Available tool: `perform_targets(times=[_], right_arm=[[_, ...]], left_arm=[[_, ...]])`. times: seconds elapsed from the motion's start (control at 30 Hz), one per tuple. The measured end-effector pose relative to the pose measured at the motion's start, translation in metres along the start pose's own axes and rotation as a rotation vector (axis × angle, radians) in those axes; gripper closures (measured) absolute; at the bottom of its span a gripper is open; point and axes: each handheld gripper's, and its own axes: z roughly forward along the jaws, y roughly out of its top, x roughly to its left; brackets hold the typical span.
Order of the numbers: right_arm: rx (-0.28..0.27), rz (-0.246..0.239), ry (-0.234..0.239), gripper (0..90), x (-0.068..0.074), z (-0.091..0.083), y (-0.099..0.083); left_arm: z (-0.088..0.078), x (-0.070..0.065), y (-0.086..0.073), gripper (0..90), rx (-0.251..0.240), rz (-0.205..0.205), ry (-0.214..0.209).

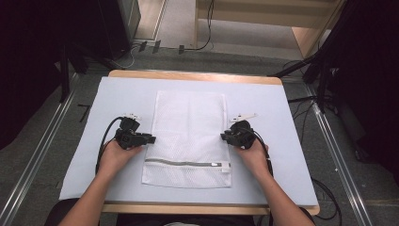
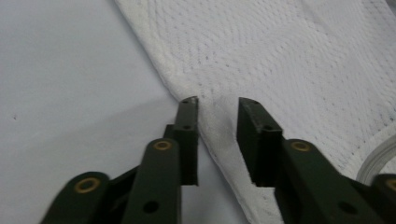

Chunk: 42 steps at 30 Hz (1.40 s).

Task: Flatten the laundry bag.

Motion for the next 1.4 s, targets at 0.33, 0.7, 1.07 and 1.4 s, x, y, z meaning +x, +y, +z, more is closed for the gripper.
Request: perform_targets(times=[0.33, 0.7, 1.07, 1.4], right_arm=[[0.025, 0.02, 0.025, 90.0, -0.001, 0.003, 0.007], [-0.007, 0.068, 0.037, 90.0, -0.023, 0.014, 0.024], [-0.008, 0.07, 0.062, 89.3, -0.035, 0.025, 0.036], [-0.035, 0.057, 0.085, 66.2, -0.028, 0.006, 0.028]], left_arm=[[0.006, -0.003, 0.009, 90.0, 0.027, 0.005, 0.0], [0.012, 0.017, 0.029, 90.0, -0.032, -0.034, 0.003], [0.012, 0.023, 0.035, 89.7, -0.064, -0.034, -0.008], [-0.005, 0.01, 0.037, 54.5, -0.079, 0.005, -0.076]])
